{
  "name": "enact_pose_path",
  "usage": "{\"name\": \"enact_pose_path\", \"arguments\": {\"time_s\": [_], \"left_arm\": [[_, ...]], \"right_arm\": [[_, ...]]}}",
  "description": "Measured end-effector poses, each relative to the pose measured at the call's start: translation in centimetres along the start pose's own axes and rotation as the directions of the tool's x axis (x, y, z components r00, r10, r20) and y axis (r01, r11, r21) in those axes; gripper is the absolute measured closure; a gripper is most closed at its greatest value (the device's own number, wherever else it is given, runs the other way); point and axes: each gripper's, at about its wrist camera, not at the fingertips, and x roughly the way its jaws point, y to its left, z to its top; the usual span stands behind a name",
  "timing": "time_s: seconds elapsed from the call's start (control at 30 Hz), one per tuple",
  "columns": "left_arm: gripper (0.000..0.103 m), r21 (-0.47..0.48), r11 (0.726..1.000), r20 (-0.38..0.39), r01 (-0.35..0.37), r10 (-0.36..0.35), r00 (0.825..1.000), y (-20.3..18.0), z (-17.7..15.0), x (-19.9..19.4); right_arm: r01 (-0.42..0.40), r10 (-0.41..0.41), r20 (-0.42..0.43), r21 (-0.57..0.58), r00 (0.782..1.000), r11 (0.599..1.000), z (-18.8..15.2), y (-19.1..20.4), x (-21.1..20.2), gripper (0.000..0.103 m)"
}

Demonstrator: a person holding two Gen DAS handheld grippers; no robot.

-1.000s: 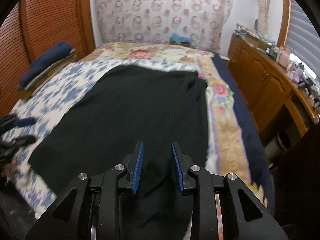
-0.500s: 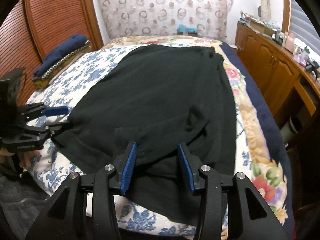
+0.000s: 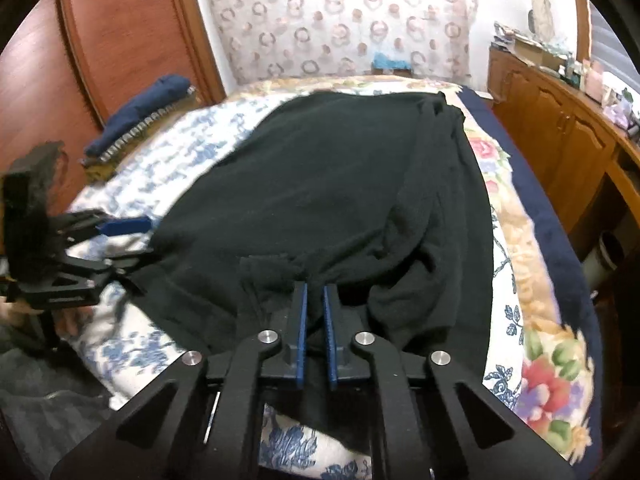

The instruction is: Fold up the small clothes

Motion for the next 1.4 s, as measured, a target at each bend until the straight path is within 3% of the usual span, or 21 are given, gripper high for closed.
{"name": "enact_pose_path", "arguments": {"time_s": [0.17, 0.27, 0.4, 0.63, 0.8, 0.87, 0.97, 1.4], "left_arm": [[0.051, -0.001, 1.0, 0.0, 0.0, 0.0, 1.0, -0.1, 0.0, 0.0], [0.051, -0.002, 1.0, 0.0, 0.001, -0.001, 1.0, -0.1, -0.1, 0.0], [0.051, -0.002, 1.0, 0.0, 0.0, 0.0, 1.0, -0.1, 0.0, 0.0], [0.05, 0.0, 1.0, -0.001, -0.002, 0.002, 1.0, -0.1, 0.0, 0.0], [0.05, 0.001, 1.0, 0.0, -0.002, 0.002, 1.0, 0.0, 0.0, 0.0], [0.05, 0.002, 1.0, -0.001, -0.003, 0.003, 1.0, 0.0, 0.0, 0.0], [0.05, 0.002, 1.0, 0.0, -0.002, 0.002, 1.0, -0.1, 0.0, 0.0], [0.05, 0.005, 1.0, -0.016, -0.003, 0.003, 1.0, -0.1, 0.1, 0.0]], "right_arm": [[0.029, -0.029, 0.008, -0.032, 1.0, 0.999, -0.2, -0.6, -2.4, 0.101], [0.086, -0.088, -0.019, -0.069, 0.996, 0.994, -0.4, -1.2, -3.8, 0.101], [0.187, -0.2, -0.102, -0.13, 0.974, 0.974, -1.6, -2.6, -4.5, 0.101], [0.201, -0.213, -0.108, -0.11, 0.971, 0.973, -1.6, -3.6, -5.1, 0.101], [0.239, -0.245, -0.063, -0.089, 0.968, 0.967, -0.8, -3.3, -5.9, 0.084], [0.247, -0.251, -0.053, -0.079, 0.967, 0.966, -0.5, -3.3, -6.0, 0.064], [0.249, -0.25, -0.04, -0.043, 0.967, 0.968, -0.6, -3.7, -5.5, 0.055], [0.208, -0.203, -0.098, 0.041, 0.974, 0.977, -2.4, -4.6, -2.0, 0.053]]}}
